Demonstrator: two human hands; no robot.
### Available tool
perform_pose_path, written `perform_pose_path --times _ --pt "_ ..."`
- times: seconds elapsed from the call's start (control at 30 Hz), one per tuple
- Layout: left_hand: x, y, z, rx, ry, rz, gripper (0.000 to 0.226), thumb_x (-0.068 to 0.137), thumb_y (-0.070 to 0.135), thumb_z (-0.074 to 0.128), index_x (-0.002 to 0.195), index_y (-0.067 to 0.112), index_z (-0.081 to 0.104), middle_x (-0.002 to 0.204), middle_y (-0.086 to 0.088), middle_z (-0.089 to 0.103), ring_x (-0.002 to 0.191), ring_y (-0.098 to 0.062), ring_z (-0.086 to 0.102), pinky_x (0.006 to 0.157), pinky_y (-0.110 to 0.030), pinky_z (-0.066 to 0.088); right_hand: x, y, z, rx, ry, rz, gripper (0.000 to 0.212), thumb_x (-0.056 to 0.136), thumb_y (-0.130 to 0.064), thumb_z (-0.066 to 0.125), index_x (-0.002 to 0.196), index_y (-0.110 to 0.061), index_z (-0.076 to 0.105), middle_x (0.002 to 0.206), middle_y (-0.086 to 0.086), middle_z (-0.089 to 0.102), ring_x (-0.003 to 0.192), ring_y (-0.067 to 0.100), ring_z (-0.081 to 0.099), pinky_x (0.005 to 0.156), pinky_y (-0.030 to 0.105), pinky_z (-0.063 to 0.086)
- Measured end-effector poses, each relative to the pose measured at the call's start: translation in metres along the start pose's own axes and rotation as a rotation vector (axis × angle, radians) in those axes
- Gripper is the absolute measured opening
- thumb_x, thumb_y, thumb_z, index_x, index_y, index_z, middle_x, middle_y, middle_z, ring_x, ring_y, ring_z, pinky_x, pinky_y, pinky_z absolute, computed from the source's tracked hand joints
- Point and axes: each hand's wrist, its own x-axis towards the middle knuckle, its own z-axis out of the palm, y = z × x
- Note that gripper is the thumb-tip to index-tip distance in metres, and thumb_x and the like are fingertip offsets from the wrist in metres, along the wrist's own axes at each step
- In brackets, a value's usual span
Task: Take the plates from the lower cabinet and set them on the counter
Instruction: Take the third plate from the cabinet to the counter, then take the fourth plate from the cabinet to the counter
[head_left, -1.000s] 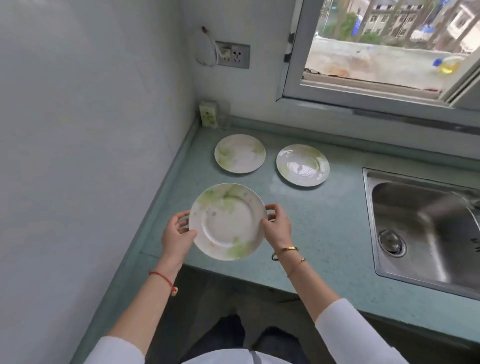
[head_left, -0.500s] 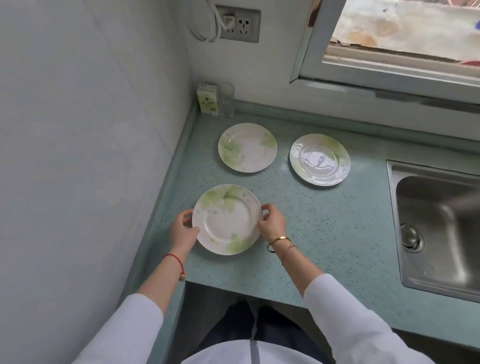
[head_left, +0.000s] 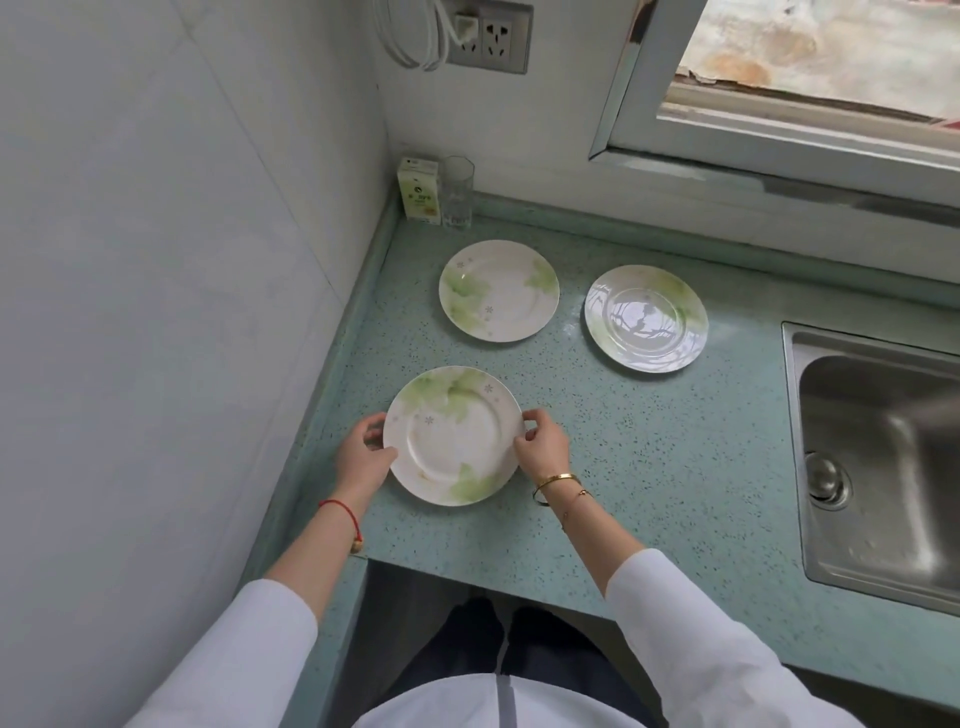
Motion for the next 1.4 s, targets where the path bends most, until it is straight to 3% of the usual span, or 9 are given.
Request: perform_pose_path --times 0.1,0.27,0.33,0.43,0.57,0.7,0.97,1.1,1.4 --pt "-0.006 0.002 -0.006 -0.011 0.03 -0.001 0.062 0.082 -0.005 0.064 0.14 0.015 0.051 0.126 -0.006 0.061 0.104 -0.02 0.059 0.087 -0.032 0.047 -0.003 -0.002 -0.008 0.009 0.004 -0.001 0.042 0.089 -0.008 0.05 0.131 -0.008 0.051 0.083 0.004 0.058 0.073 0.019 0.055 0.07 0.031 0.047" --pt "-0.042 0.004 -0.016 -0.105 0.135 0.047 0.05 0.087 0.005 0.064 0.134 0.02 0.056 0.131 -0.002 0.059 0.104 -0.014 0.059 0.08 -0.023 0.044 -0.021 -0.006 -0.033 0.069 0.079 -0.089 0.035 0.091 -0.011 0.05 0.125 -0.01 0.057 0.069 -0.008 0.053 0.059 0.008 0.051 0.055 0.023 0.044" --pt "-0.062 0.003 -0.018 -0.157 0.182 0.077 0.046 0.088 0.006 0.063 0.131 0.022 0.059 0.128 0.0 0.061 0.102 -0.012 0.06 0.072 -0.017 0.043 -0.033 -0.011 -0.044 0.126 0.024 -0.137 0.031 0.093 -0.016 0.051 0.122 -0.014 0.06 0.073 -0.01 0.057 0.062 0.012 0.055 0.064 0.033 0.052" --pt "-0.101 0.003 -0.017 -0.255 0.293 0.1 0.043 0.088 0.007 0.064 0.128 0.023 0.061 0.124 0.001 0.064 0.096 -0.003 0.062 0.073 -0.015 0.044 -0.054 -0.016 -0.061 0.211 -0.123 -0.219 0.028 0.095 -0.02 0.052 0.12 -0.015 0.062 0.087 -0.003 0.065 0.077 0.024 0.064 0.082 0.043 0.057" --pt "-0.162 -0.001 -0.008 -0.396 0.45 0.114 0.044 0.087 0.006 0.065 0.128 0.02 0.061 0.121 -0.001 0.067 0.093 0.003 0.062 0.082 -0.016 0.05 -0.085 -0.017 -0.079 0.312 -0.332 -0.328 0.025 0.098 -0.018 0.049 0.118 -0.012 0.062 0.093 0.004 0.066 0.084 0.017 0.063 0.08 0.033 0.056" --pt "-0.238 -0.015 0.009 -0.542 0.612 0.103 0.042 0.087 0.003 0.066 0.125 0.019 0.062 0.12 -0.005 0.067 0.105 -0.014 0.065 0.101 -0.04 0.052 -0.118 -0.006 -0.093 0.266 -0.526 -0.428 0.024 0.098 -0.02 0.049 0.118 -0.015 0.063 0.096 0.006 0.067 0.084 0.017 0.064 0.078 0.028 0.056" --pt "-0.388 -0.054 0.054 -0.718 0.93 0.06 0.036 0.089 0.001 0.065 0.12 0.019 0.063 0.12 -0.005 0.068 0.116 -0.018 0.063 0.108 -0.05 0.045 -0.19 0.031 -0.096 0.16 -0.874 -0.565 0.019 0.098 -0.019 0.051 0.114 -0.015 0.06 0.089 0.002 0.065 0.079 0.012 0.063 0.07 0.02 0.055" --pt "-0.47 -0.08 0.076 -0.794 1.118 0.026 0.037 0.091 0.003 0.065 0.126 0.015 0.062 0.123 -0.007 0.067 0.111 -0.013 0.064 0.108 -0.049 0.046 -0.241 0.054 -0.085 0.102 -1.087 -0.615 0.017 0.098 -0.014 0.051 0.112 -0.011 0.06 0.085 0.004 0.064 0.07 0.011 0.06 0.066 0.019 0.054" --pt "-0.651 -0.144 0.159 -0.881 1.608 -0.151 0.037 0.092 0.014 0.067 0.127 0.025 0.063 0.122 0.002 0.069 0.111 -0.006 0.066 0.105 -0.04 0.05 -0.385 0.137 -0.065 -0.222 -1.531 -0.761 0.015 0.097 -0.019 0.054 0.109 -0.016 0.064 0.088 0.002 0.065 0.079 0.015 0.062 0.074 0.026 0.055"
